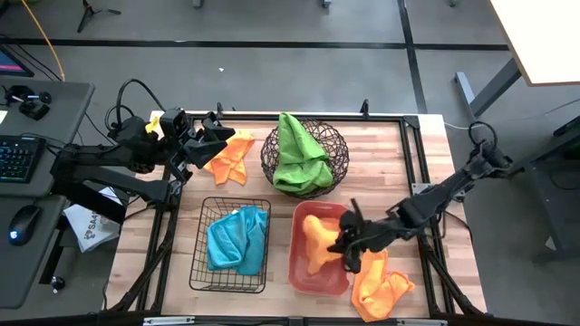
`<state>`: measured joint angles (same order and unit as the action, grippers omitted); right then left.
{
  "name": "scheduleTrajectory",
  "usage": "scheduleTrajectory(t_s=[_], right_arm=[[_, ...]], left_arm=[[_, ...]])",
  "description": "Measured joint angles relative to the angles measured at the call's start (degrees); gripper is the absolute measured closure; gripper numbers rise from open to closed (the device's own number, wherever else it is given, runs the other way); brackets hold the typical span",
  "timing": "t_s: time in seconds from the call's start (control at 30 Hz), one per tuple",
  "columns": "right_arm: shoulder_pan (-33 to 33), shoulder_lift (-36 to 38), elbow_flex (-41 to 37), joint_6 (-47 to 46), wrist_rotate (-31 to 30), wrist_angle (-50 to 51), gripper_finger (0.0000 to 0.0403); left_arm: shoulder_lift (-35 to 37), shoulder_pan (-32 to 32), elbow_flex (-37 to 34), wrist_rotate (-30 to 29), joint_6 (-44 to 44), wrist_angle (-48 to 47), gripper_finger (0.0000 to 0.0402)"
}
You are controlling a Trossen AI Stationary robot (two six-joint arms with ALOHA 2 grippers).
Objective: Sort microfiber towel by color & place in baskets
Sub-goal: Put the top right orange microfiber towel into the orange bin, then put the bottom orange microfiber towel into the orange bin
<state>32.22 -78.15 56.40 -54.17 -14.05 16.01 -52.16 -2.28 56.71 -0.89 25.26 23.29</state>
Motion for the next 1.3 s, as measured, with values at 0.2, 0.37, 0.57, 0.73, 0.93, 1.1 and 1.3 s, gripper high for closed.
scheduleTrajectory(t_s=[0.2, 0.37, 0.57, 0.73, 0.93, 1.1, 1.3], right_arm=[[-2.41, -6.36, 0.00, -0.54, 14.55, -4.04, 0.0402], [-4.70, -8.87, 0.00, -8.15, 14.03, -2.33, 0.0373], [-6.70, -9.07, 2.43, -2.38, 19.67, -2.01, 0.0264], [-6.96, -9.07, 8.32, 5.59, 28.43, 2.96, 0.0163], [-7.78, -9.04, 17.62, 7.83, 31.44, 20.39, 0.0100], [-3.20, -8.97, 21.11, 3.25, 28.83, 36.50, 0.0094], [7.79, -8.99, 14.90, -7.71, 22.16, 39.47, 0.0094]], left_arm=[[-0.01, 0.00, 0.00, 0.00, 0.17, 0.04, 0.0220], [0.00, 0.00, 0.00, 0.00, 0.78, 0.04, 0.0220], [-0.02, 0.00, 0.00, 0.00, 1.71, -0.96, 0.0220], [-0.01, 0.00, 0.00, 0.02, 2.94, -1.53, 0.0220], [0.00, 0.00, 0.00, 0.01, 3.01, -2.57, 0.0220], [0.00, 0.00, 0.00, 0.02, 3.04, -3.05, 0.0220], [-0.01, -0.01, 0.00, 0.02, 3.19, -4.79, 0.0220]])
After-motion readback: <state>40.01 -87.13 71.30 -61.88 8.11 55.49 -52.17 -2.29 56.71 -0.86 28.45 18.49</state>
